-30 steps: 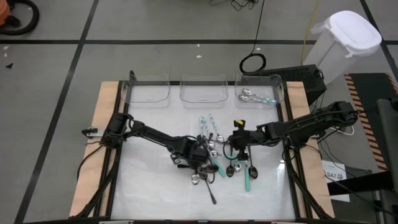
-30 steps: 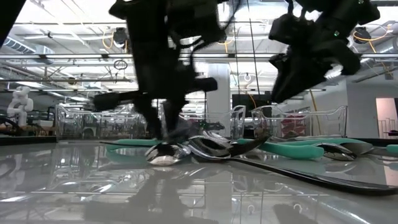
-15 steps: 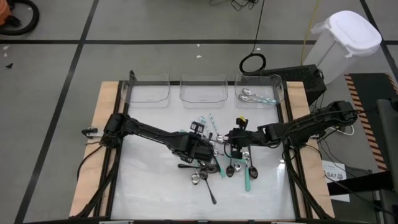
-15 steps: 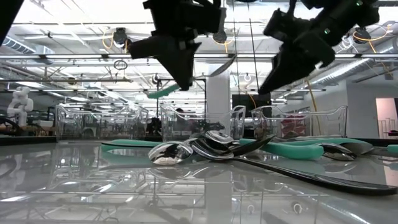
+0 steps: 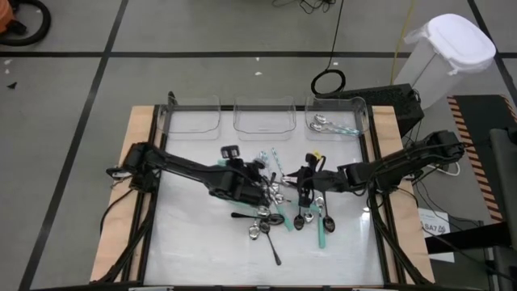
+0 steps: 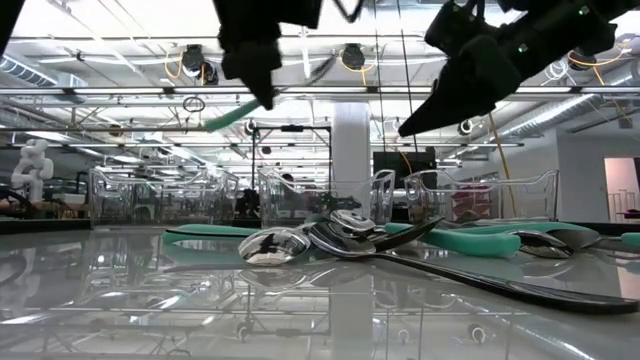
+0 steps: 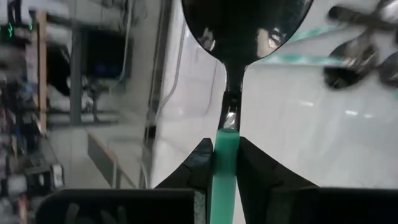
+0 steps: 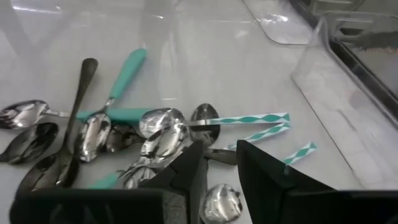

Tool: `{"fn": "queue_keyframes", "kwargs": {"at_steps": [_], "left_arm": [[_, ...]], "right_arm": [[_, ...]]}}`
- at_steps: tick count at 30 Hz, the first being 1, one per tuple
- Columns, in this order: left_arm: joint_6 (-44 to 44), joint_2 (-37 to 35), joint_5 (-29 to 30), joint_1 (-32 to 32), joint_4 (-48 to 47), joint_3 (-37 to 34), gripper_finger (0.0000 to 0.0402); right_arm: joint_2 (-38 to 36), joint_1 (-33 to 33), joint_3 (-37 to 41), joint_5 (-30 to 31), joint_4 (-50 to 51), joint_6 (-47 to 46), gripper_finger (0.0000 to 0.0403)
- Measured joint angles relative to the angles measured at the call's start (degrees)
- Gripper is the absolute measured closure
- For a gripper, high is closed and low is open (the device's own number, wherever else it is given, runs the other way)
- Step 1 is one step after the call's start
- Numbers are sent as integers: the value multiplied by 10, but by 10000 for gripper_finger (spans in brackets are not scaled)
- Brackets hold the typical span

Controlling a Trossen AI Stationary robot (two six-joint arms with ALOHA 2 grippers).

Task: Sort silverware by color (type)
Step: Put the green spoon into the center transparent bin

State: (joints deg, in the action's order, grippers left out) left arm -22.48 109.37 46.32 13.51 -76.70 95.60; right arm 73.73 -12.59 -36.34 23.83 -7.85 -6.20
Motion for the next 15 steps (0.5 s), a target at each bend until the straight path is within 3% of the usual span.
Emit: {"fn": "queue_keyframes", "kwargs": {"at_steps": [5, 11, 15], "left_arm": [[-51, -112, 1, 3, 118, -131, 357], [-45, -265, 2, 10, 447, -337, 357], [-12, -313, 4, 13, 660, -435, 357]], "right_arm": [[0, -8, 0, 0, -16, 4, 310], [20, -11, 0, 1, -89, 12, 310], [72, -10, 0, 4, -203, 40, 310]]}}
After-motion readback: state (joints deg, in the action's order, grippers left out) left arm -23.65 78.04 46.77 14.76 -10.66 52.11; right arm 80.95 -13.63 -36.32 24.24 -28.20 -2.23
